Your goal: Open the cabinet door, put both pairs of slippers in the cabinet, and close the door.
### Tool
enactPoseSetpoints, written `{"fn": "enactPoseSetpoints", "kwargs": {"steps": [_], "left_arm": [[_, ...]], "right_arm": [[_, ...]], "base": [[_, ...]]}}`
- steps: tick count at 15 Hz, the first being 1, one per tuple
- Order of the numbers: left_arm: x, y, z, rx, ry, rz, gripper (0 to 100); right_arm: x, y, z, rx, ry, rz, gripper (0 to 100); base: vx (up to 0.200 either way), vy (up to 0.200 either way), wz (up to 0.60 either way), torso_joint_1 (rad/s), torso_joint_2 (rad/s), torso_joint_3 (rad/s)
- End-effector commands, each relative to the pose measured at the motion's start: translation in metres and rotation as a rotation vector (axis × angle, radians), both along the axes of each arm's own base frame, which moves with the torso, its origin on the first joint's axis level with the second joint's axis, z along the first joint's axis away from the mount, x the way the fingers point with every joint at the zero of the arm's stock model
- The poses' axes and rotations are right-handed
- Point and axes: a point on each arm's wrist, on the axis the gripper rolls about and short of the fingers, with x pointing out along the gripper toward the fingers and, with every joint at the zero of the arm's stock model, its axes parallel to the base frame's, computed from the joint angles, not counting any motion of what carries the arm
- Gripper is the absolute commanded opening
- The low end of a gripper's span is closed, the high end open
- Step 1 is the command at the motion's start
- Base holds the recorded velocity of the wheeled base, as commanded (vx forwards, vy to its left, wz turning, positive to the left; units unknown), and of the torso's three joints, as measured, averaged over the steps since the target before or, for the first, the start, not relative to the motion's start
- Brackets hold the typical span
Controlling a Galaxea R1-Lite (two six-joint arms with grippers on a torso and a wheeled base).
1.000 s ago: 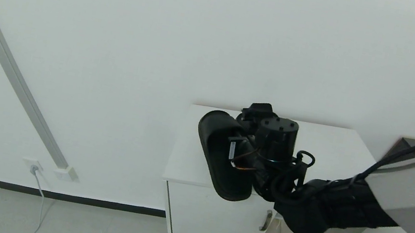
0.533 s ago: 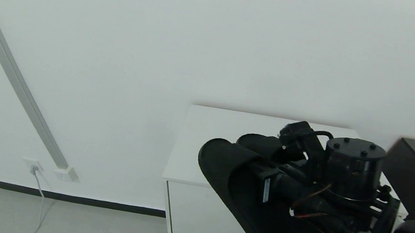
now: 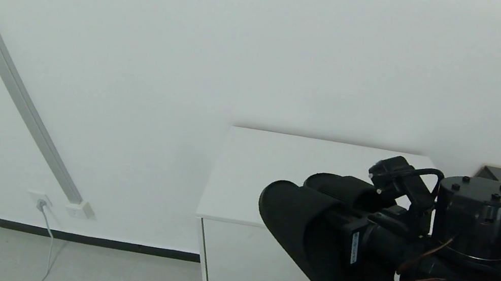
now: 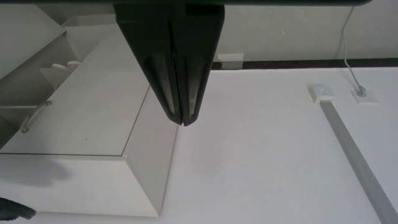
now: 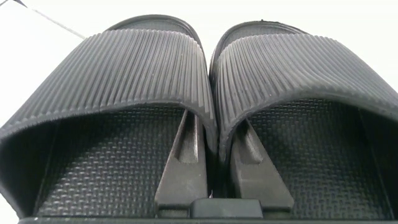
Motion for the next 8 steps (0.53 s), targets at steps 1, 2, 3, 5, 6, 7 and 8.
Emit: {"fn": "enactPoseSetpoints", "kwargs": {"steps": [1, 2, 3, 5, 6, 7, 8], "left_arm": [[0.0001, 0.0000, 0.0001, 0.000, 0.001, 0.001, 0], [0.0001, 0.0000, 0.0001, 0.000, 0.001, 0.001, 0], [0.0001, 0.0000, 0.0001, 0.000, 0.001, 0.001, 0], [0.0001, 0.0000, 0.0001, 0.000, 0.001, 0.001, 0], [0.0001, 0.0000, 0.0001, 0.000, 0.001, 0.001, 0], [0.0001, 0.0000, 0.0001, -0.002, 0.001, 0.001, 0], [0.0001, 0.0000, 0.0001, -0.002, 0.001, 0.001, 0]], "right_arm": [[0.0001, -0.0001, 0.0001, 0.001, 0.000, 0.000, 0], [0.0000, 0.0004, -0.0003, 0.000, 0.001, 0.001, 0], [-0.0001, 0.0009, -0.0007, -0.001, 0.002, 0.003, 0], [-0.0005, 0.0011, -0.0011, -0.002, 0.003, 0.004, 0], [-0.0005, 0.0011, -0.0010, -0.002, 0.002, 0.003, 0], [-0.0008, 0.0008, -0.0010, -0.001, 0.002, 0.004, 0], [-0.0008, 0.0008, -0.0010, -0.003, 0.001, 0.003, 0]], "base": [[0.000, 0.000, 0.00, 0.000, 0.00, 0.000], [0.000, 0.000, 0.00, 0.000, 0.00, 0.000], [-0.200, 0.000, 0.00, 0.002, 0.00, -0.007], [-0.200, 0.000, 0.00, 0.012, 0.01, 0.000], [-0.200, 0.000, 0.00, 0.002, 0.00, 0.007], [-0.200, 0.000, 0.00, -0.007, 0.00, 0.012], [-0.200, 0.000, 0.00, -0.012, 0.00, 0.002]]}}
